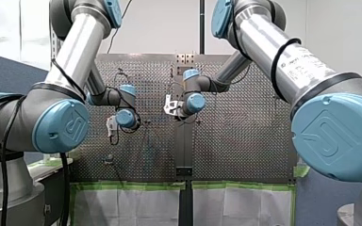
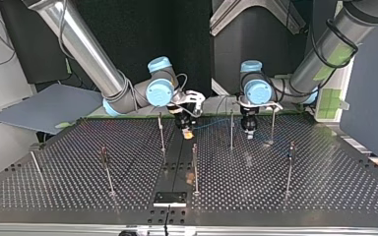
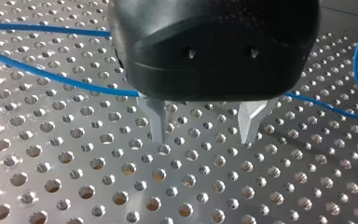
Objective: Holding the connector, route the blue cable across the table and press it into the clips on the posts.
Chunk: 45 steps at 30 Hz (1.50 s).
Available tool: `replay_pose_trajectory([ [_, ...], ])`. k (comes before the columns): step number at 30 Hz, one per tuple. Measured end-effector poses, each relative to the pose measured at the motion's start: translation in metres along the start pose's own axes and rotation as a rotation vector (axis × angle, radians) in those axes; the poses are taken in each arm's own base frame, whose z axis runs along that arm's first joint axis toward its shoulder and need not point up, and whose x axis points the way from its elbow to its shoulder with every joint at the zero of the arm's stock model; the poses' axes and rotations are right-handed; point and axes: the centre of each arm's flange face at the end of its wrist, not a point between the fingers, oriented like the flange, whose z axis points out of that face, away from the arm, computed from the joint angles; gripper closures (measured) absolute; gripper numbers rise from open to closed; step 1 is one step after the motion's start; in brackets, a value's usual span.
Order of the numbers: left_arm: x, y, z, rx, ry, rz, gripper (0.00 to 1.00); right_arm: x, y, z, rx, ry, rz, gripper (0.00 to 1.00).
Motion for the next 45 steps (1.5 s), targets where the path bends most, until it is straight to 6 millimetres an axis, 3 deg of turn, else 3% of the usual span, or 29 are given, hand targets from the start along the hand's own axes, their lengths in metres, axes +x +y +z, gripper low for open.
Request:
replay_pose_trajectory([
  [6,0.004,0.002,-0.007,-0.027,0.032,0.031,0.0,0.0,0.0,0.0,0.0,0.0,0.0,1.0],
  [18,0.0,0.001,-0.054,-0.033,0.112,0.062,0.0,0.0,0.001,0.0,0.0,-0.004,0.0,1.0],
  [28,-0.007,-0.015,-0.091,0.007,0.093,0.044,0.0,-0.001,0.0,-0.001,0.001,-0.01,-0.004,1.0],
  [45,-0.021,-0.043,-0.121,0.088,0.067,0.026,0.0,-0.001,0.001,-0.001,0.0,-0.011,0.0,1.0],
])
